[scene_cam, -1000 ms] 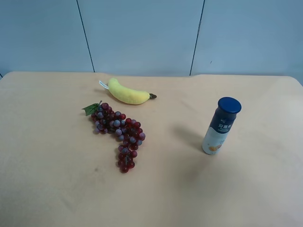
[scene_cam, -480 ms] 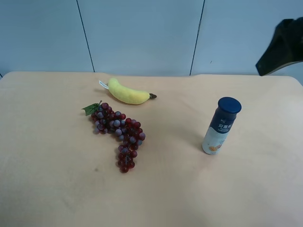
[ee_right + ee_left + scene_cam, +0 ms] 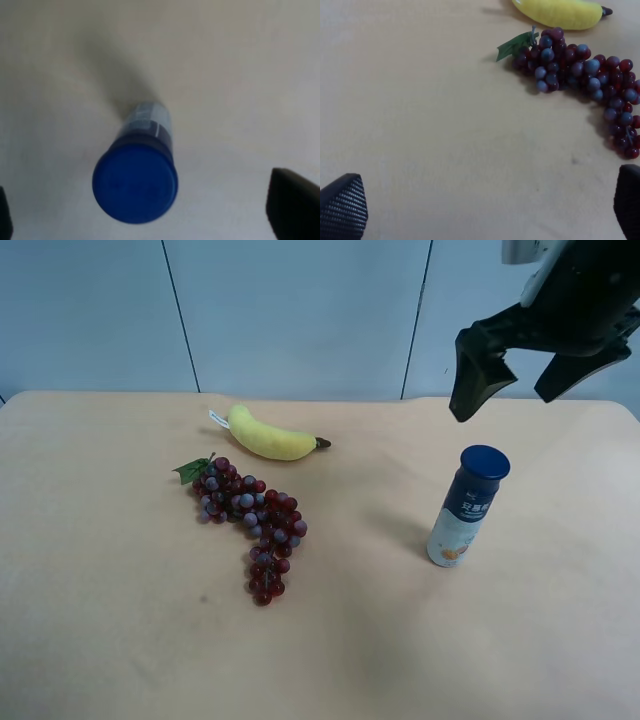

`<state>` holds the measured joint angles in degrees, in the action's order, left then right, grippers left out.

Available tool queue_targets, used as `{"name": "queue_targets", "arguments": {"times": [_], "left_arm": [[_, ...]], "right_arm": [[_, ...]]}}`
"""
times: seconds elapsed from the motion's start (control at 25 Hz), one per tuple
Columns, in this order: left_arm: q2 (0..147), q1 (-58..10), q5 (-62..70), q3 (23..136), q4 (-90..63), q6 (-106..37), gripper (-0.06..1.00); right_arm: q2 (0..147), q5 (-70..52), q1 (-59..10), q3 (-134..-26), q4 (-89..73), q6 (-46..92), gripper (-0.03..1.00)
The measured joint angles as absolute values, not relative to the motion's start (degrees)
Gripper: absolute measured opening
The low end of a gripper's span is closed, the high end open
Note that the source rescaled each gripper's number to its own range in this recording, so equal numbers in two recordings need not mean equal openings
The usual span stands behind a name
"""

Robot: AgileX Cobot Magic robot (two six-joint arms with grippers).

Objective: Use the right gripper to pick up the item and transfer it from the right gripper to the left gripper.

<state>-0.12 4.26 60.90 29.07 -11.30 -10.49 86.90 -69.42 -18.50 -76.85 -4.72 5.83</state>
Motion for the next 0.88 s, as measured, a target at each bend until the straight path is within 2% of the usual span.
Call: {"name": "queue_targets", "arguments": {"times": [0.88], "left_arm": [[-0.12,4.26,60.90,29.07,-11.30,-10.49,1.00]], "right_arm": [[96.34,-69.98,-18.50,-74.80,-6.12,5.83,1.00]]}}
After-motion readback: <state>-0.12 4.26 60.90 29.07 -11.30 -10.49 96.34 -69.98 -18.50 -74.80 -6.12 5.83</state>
